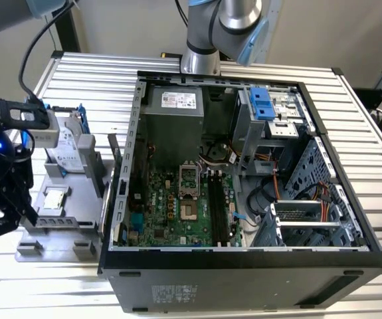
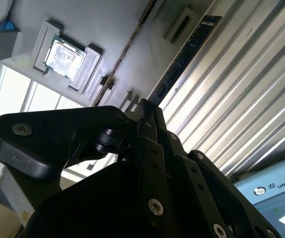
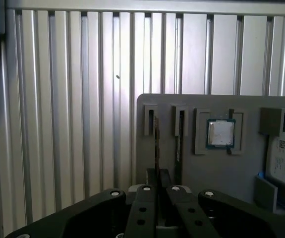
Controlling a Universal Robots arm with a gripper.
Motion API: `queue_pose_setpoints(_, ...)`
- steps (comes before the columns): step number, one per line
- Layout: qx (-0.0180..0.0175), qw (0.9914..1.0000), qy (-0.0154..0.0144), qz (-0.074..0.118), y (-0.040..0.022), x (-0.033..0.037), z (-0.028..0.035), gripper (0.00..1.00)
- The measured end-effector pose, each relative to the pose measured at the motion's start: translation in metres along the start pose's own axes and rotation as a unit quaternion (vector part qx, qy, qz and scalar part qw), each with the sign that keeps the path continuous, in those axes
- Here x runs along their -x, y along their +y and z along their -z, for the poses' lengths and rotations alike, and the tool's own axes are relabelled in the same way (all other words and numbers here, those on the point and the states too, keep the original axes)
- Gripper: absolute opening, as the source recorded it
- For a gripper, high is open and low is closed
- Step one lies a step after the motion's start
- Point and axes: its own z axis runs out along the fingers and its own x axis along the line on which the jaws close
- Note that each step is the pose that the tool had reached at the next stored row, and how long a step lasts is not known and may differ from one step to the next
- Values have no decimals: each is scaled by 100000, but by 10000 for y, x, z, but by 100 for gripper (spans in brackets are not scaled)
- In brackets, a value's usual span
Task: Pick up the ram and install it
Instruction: 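Pick up the ram and move it above insertion slot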
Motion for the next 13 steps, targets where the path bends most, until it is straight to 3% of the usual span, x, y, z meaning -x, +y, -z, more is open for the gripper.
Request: queue_pose_setpoints(13,3,100000,4,-2,-1,5,136,0)
